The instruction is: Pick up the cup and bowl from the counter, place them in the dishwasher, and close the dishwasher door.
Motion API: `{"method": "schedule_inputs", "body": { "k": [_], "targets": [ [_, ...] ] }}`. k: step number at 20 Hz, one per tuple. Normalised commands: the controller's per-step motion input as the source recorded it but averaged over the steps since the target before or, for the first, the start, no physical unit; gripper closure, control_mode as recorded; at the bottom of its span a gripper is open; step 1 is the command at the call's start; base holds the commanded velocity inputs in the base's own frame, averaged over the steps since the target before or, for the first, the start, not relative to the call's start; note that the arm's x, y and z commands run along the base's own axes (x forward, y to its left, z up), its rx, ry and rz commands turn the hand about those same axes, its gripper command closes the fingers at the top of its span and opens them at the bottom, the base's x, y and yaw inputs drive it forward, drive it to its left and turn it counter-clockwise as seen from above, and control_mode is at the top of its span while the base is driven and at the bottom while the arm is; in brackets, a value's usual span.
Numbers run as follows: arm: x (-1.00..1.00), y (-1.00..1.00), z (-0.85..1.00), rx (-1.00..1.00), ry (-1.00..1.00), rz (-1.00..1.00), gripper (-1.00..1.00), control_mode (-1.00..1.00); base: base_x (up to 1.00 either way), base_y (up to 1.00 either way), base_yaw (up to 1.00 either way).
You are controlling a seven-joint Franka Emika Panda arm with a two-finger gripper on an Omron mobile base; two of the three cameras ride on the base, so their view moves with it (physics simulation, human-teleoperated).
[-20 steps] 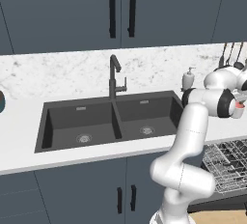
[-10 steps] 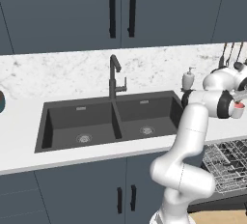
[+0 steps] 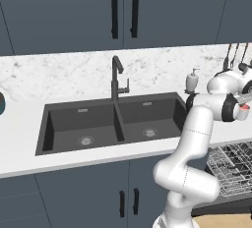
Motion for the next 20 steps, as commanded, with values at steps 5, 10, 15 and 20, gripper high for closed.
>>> {"method": "schedule_inputs", "body": {
  "k": [5, 10, 15, 20],
  "targets": [
    [-0.01, 0.0, -0.16, 0.0, 0.0, 0.0, -1.0, -1.0, 0.0, 0.0, 0.0],
    [-0.12, 0.0, -0.26, 0.03, 0.0, 0.0, -1.0, -1.0, 0.0, 0.0, 0.0],
    [-0.14, 0.0, -0.19, 0.02, 0.0, 0.0, -1.0, -1.0, 0.0, 0.0, 0.0],
    [-0.16, 0.0, -0.09, 0.0, 0.0, 0.0, 1.0, -1.0, 0.0, 0.0, 0.0]
  ]
}}
